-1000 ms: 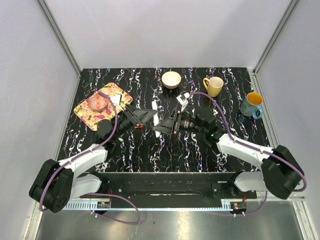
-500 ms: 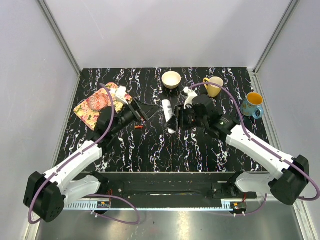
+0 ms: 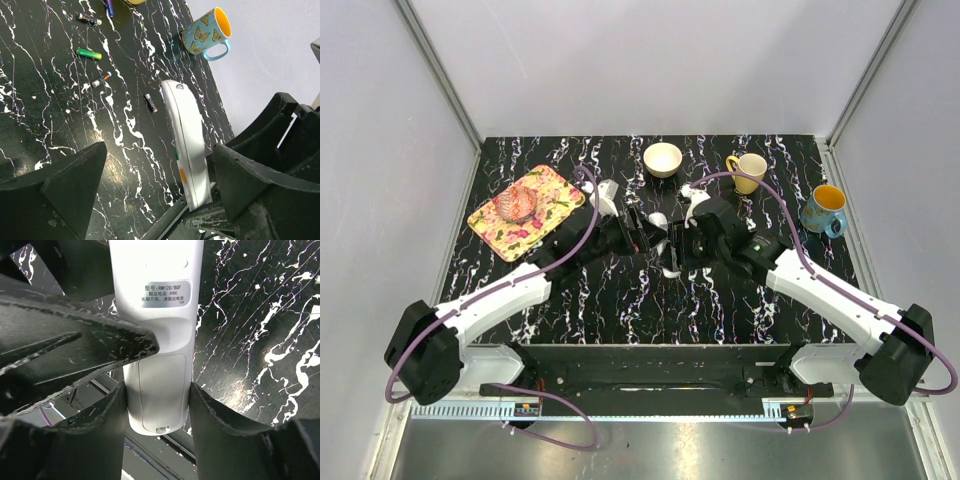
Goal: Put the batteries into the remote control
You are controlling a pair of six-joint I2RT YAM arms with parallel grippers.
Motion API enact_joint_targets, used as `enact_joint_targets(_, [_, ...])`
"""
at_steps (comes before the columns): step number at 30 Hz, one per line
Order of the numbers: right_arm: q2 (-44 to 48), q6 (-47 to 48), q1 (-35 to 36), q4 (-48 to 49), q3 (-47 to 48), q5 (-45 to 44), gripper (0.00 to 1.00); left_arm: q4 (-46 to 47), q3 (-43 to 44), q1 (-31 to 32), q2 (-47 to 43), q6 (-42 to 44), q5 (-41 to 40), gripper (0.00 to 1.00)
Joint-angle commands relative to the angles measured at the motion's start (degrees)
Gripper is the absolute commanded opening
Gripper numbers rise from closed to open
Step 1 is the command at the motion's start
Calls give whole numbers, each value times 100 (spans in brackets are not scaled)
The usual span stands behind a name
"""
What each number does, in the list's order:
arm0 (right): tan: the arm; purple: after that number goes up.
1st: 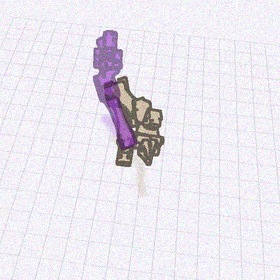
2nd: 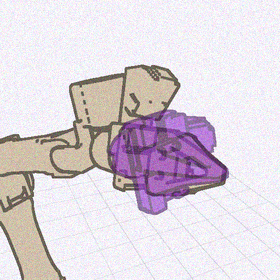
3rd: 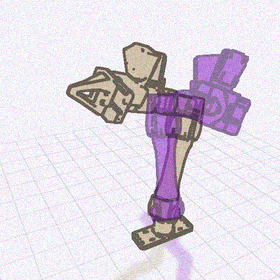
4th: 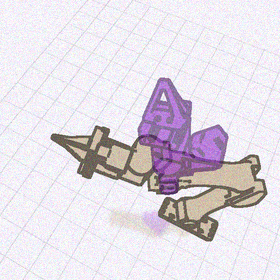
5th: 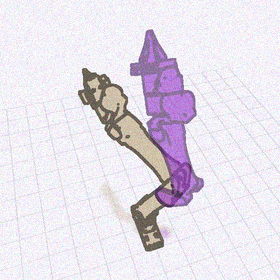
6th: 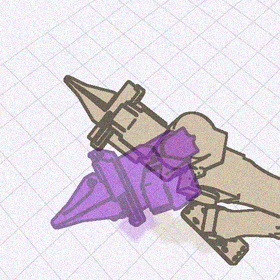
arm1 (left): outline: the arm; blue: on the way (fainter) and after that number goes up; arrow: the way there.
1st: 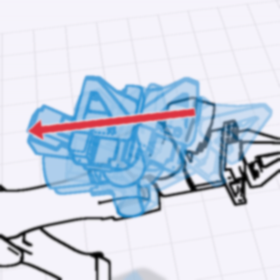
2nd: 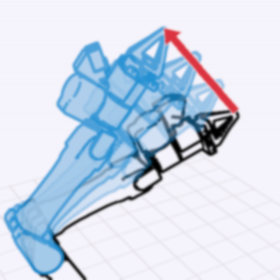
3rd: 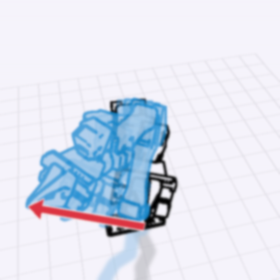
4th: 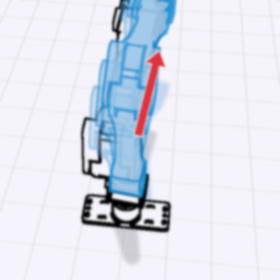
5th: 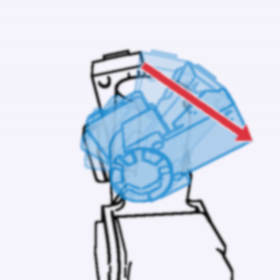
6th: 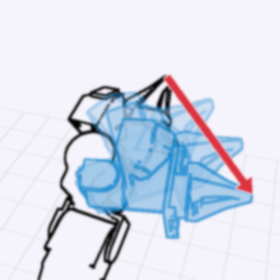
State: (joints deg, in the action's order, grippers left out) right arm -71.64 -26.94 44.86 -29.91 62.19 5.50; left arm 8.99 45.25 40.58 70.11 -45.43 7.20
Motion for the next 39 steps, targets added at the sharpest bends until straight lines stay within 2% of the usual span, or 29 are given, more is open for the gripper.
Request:
enact_joint_targets(1, [132,-83,102,117,197,-93,0,339,168,55,73,17,-167,91])
enact_joint_targets(4, [97,-92,119,117,214,-102,0,454,273,99,231,16,-131,88])
enact_joint_targets(6, [88,-92,146,135,223,-119,0,454,379,134,371,34,-79,83])
enact_joint_targets(10, [53,-119,154,143,249,-119,0,577,449,205,530,52,-35,66])
enact_joint_targets(11, [53,-119,154,152,241,-136,0,577,467,205,548,60,-43,58])
enact_joint_targets(14, [71,-136,146,152,223,-172,0,568,467,223,583,87,-70,48])
enact_joint_targets(17, [88,-136,154,143,188,-207,0,542,449,231,583,113,-131,29])
enact_joint_targets(18, [97,-136,154,143,188,-198,0,542,440,231,574,131,-149,14])
enact_joint_targets(19, [115,-136,163,152,179,-198,0,533,440,231,583,148,-158,8])
enact_joint_targets(20, [115,-154,155,152,179,-198,5,525,458,231,583,157,-166,0])
enact_joint_targets(21, [141,-162,146,144,170,-189,15,516,449,240,574,140,-158,0])
enact_joint_targets(22, [176,-180,154,152,170,-189,32,568,440,231,566,131,-166,0])
enact_joint_targets(25, [264,-268,146,135,170,-146,54,612,388,231,539,96,-228,0])
enact_joint_targets(26, [282,-320,146,135,179,-119,65,621,362,231,530,87,-245,0])
enact_joint_targets(29, [439,-452,146,152,214,-102,78,673,248,205,478,-1,-360,0])
enact_joint_targets(36, [923,-646,146,178,144,-154,84,1323,-473,-312,22,-588,-263,0])
enact_joint_targets(39, [1090,-813,137,424,-136,-172,84,2104,-1035,-532,-285,-957,-149,0])
